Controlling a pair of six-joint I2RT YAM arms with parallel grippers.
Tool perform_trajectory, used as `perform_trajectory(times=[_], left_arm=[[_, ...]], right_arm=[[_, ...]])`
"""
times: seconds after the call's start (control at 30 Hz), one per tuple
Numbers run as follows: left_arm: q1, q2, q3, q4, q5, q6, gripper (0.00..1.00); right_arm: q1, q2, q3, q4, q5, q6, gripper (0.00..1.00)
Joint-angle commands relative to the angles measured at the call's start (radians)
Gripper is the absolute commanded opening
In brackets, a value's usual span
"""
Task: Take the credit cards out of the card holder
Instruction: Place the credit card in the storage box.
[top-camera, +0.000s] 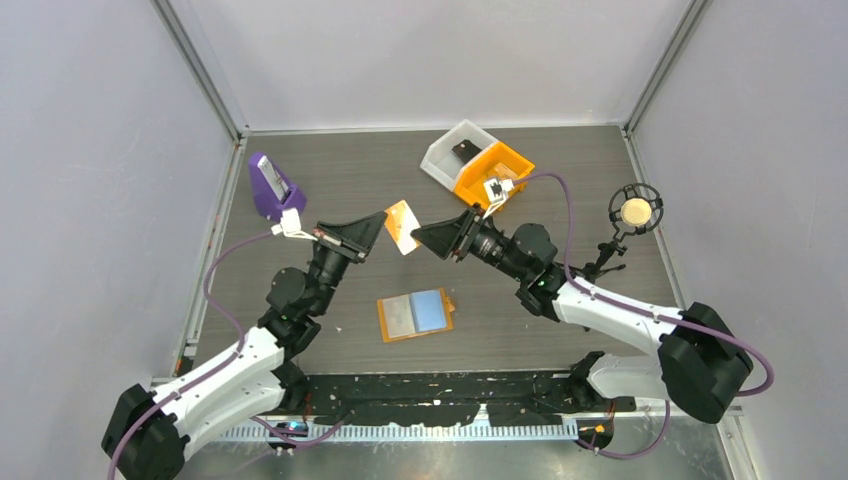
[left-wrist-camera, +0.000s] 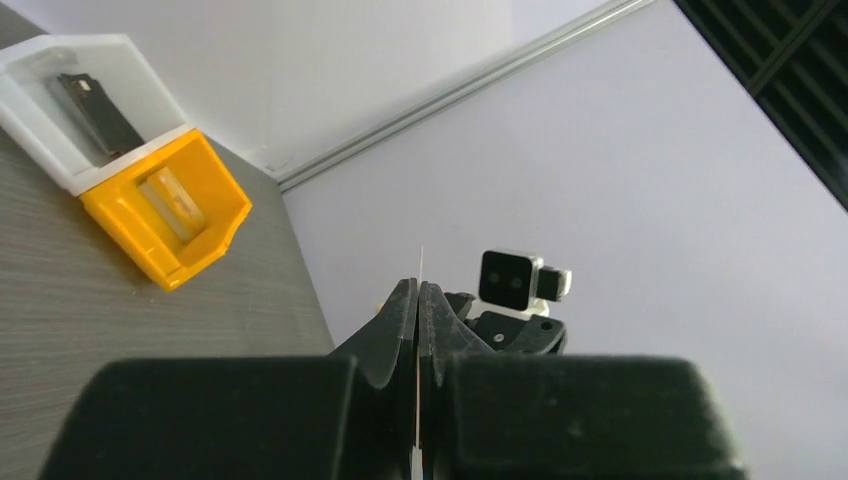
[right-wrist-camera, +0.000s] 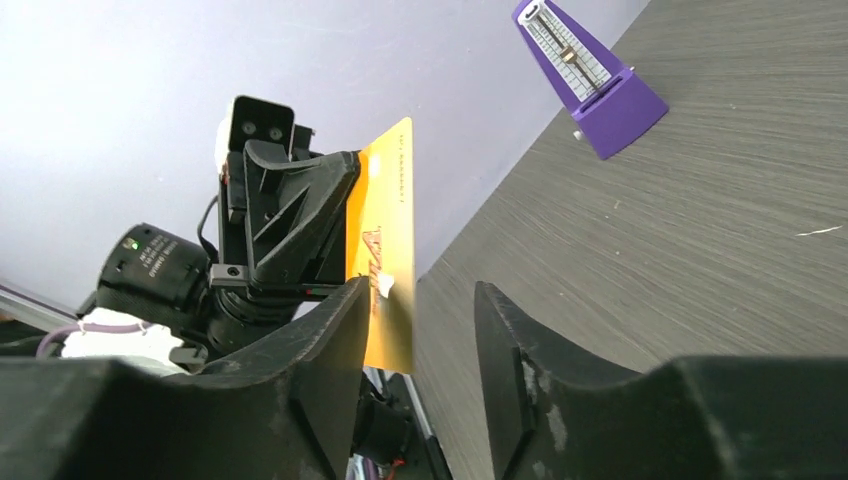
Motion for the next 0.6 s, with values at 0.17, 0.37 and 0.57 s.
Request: perform_trajectory(times=[0.17, 0.37, 0.57], left_arm=[[0.003, 0.000, -0.033, 0.226, -0.112, -0.036, 0.00], [0.003, -0.005, -0.054, 0.241, -0.157, -0.044, 0.00], [0.003, 0.006, -0.061, 0.260, -0.162, -0.045, 0.00]], right_arm=[[-0.004, 0.044, -0.035, 0.237, 0.063, 0.144, 0.35], [-0.004, 0.086, -0.034, 0.290, 0.045, 0.186, 0.40], [-0.002, 0.120, -0.034, 0.342, 0.037, 0.209, 0.31]])
